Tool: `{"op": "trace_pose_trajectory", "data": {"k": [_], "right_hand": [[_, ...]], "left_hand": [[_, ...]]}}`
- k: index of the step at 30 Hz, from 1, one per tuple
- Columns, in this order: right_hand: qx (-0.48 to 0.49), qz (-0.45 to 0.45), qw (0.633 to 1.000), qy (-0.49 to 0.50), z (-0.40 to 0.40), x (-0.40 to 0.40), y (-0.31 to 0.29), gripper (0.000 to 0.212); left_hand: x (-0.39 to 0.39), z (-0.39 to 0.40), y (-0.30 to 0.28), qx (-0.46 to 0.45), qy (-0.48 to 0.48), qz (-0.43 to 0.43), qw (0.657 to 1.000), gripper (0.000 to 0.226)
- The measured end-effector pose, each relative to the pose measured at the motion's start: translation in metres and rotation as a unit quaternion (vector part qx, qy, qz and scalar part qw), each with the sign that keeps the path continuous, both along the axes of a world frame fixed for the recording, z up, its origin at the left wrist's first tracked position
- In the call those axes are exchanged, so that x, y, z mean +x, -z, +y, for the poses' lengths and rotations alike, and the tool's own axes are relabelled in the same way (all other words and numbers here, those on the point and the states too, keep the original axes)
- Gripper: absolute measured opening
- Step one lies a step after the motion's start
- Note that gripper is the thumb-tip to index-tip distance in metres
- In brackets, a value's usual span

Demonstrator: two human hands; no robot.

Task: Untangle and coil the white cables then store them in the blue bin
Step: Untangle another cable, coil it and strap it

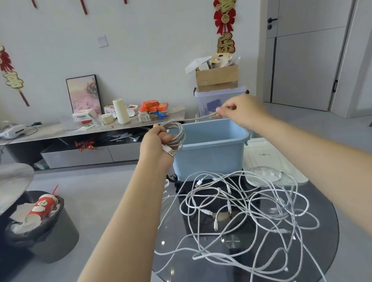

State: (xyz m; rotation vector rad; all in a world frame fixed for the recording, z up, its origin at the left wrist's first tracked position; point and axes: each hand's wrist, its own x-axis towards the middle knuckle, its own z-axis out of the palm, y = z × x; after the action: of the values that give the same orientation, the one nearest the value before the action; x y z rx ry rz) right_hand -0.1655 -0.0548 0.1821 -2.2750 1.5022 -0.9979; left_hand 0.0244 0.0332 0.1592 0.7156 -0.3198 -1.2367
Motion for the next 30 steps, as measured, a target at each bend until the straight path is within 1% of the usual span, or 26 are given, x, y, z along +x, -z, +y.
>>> {"op": "trace_pose_trajectory", "data": {"k": [2,4,6,7,8,9,10,11,12,13,14,15,16,17,18,19,20,22,23,25,27,28,30], "right_hand": [[-0.019,0.053,0.998,0.039,0.000,-0.002,0.013,0.041],[-0.053,0.123,0.990,0.046,0.007,-0.003,0.024,0.042],[-0.086,0.214,0.973,0.009,0.021,0.001,0.033,0.032],[-0.102,0.267,0.958,-0.020,0.030,0.004,0.038,0.027],[-0.113,0.316,0.941,-0.050,0.038,0.008,0.045,0.024],[-0.121,0.356,0.923,-0.082,0.047,0.013,0.050,0.023],[-0.126,0.381,0.909,-0.115,0.056,0.017,0.055,0.023],[-0.129,0.391,0.900,-0.145,0.065,0.021,0.061,0.023],[-0.129,0.387,0.897,-0.169,0.073,0.023,0.064,0.023],[-0.124,0.374,0.899,-0.189,0.080,0.024,0.067,0.023],[-0.111,0.353,0.906,-0.205,0.086,0.024,0.069,0.023],[-0.097,0.323,0.916,-0.218,0.090,0.023,0.070,0.023],[-0.085,0.281,0.928,-0.230,0.094,0.023,0.072,0.022],[-0.079,0.226,0.940,-0.244,0.096,0.023,0.073,0.021],[-0.078,0.164,0.950,-0.252,0.098,0.022,0.075,0.018],[-0.079,0.101,0.960,-0.249,0.097,0.021,0.078,0.016],[-0.078,0.042,0.968,-0.236,0.096,0.020,0.081,0.013],[-0.066,-0.057,0.978,-0.189,0.092,0.018,0.086,0.013],[-0.059,-0.088,0.982,-0.158,0.091,0.017,0.088,0.020],[-0.048,-0.099,0.989,-0.101,0.088,0.015,0.094,0.033],[-0.035,-0.090,0.993,-0.075,0.084,0.013,0.098,0.037],[-0.023,-0.104,0.992,-0.073,0.080,0.010,0.100,0.035],[0.010,-0.162,0.984,-0.072,0.069,-0.001,0.101,0.027]], "left_hand": [[0.003,0.003,0.003,-0.017,0.039,0.079,0.996,0.034],[0.004,0.007,0.007,-0.034,0.052,0.144,0.988,0.035],[0.003,0.007,0.013,-0.053,0.038,0.171,0.983,0.035],[0.002,0.005,0.018,-0.059,0.022,0.160,0.985,0.034],[0.000,0.003,0.022,-0.061,0.004,0.130,0.990,0.033],[-0.002,0.001,0.027,-0.060,-0.011,0.082,0.995,0.034],[-0.004,-0.001,0.034,-0.056,-0.023,0.017,0.998,0.037],[-0.007,-0.002,0.042,-0.046,-0.035,-0.066,0.996,0.041],[-0.011,-0.001,0.048,-0.030,-0.047,-0.163,0.985,0.043],[-0.014,0.002,0.055,-0.012,-0.056,-0.258,0.964,0.044],[-0.016,0.005,0.062,0.001,-0.062,-0.344,0.937,0.044],[-0.020,0.010,0.068,0.007,-0.062,-0.414,0.908,0.044],[-0.022,0.012,0.075,0.008,-0.053,-0.463,0.885,0.042],[-0.023,0.015,0.080,0.009,-0.033,-0.493,0.869,0.040],[-0.025,0.017,0.086,0.012,-0.005,-0.506,0.862,0.039],[-0.027,0.020,0.090,0.014,0.027,-0.506,0.862,0.041],[-0.030,0.023,0.095,0.009,0.061,-0.483,0.874,0.045],[-0.034,0.030,0.100,-0.022,0.140,-0.379,0.915,0.051],[-0.035,0.032,0.101,-0.033,0.182,-0.331,0.925,0.051],[-0.036,0.034,0.103,-0.030,0.256,-0.280,0.925,0.046],[-0.035,0.035,0.104,-0.019,0.311,-0.241,0.919,0.049],[-0.033,0.035,0.105,-0.012,0.318,-0.208,0.925,0.051],[-0.024,0.037,0.104,-0.020,0.291,-0.115,0.950,0.046]]}}
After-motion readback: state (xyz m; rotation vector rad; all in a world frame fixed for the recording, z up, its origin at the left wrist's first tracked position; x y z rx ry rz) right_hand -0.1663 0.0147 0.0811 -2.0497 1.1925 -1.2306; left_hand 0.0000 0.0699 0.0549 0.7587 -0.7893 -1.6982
